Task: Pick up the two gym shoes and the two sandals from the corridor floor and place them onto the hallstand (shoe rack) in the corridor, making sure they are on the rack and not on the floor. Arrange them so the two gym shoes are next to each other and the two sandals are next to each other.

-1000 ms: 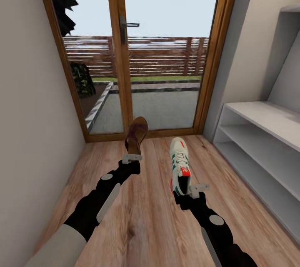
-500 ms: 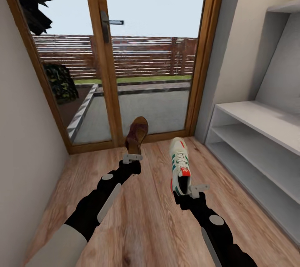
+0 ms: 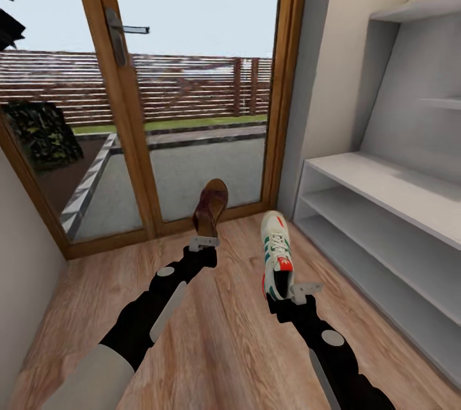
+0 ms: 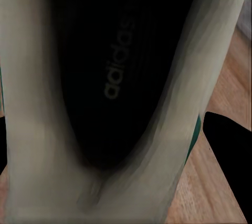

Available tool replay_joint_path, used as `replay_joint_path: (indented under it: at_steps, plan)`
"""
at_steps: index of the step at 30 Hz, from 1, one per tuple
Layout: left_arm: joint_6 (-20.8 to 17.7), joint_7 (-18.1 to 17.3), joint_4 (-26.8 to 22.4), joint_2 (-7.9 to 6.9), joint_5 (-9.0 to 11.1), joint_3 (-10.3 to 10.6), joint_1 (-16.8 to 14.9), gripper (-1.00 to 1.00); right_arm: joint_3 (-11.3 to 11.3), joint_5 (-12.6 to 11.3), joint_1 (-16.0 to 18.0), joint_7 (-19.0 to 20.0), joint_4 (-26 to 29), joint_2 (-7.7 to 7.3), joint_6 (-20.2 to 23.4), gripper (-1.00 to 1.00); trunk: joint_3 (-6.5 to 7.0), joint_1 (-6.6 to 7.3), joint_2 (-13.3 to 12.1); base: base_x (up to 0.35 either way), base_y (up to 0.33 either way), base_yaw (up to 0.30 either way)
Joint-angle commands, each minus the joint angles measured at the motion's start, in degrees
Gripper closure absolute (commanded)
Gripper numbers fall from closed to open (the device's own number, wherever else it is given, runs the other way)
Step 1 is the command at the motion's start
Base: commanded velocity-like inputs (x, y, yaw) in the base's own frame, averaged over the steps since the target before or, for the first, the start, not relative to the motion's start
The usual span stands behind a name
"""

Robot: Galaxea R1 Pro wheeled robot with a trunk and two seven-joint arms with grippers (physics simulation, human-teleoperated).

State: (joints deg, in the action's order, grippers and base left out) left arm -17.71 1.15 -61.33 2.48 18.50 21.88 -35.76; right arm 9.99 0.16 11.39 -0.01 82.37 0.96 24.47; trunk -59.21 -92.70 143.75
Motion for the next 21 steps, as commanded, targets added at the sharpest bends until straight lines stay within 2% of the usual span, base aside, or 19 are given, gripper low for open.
replay_joint_path:
  at_steps: [1, 17, 21]
  plan:
    - [-0.3, 0.1, -0.1, -0.02, 0.3, 0.0, 0.0, 1.0, 0.0, 0.0, 0.0, -0.1, 0.1, 0.01, 0.3, 1.0, -0.05, 0.0, 0.0, 0.099, 0.001, -0.27]
    - [-0.3, 0.1, -0.1, -0.02, 0.3, 0.0, 0.0, 1.0, 0.0, 0.1, 0.0, -0.1, 0.1, 0.01, 0.3, 1.0, -0.05, 0.0, 0.0, 0.013, 0.001, -0.27]
    - [-0.3, 0.1, -0.1, -0.02, 0.3, 0.0, 0.0, 1.0, 0.0, 0.1, 0.0, -0.1, 0.1, 0.01, 0.3, 1.0, -0.05, 0.0, 0.0, 0.13, 0.117, -0.27]
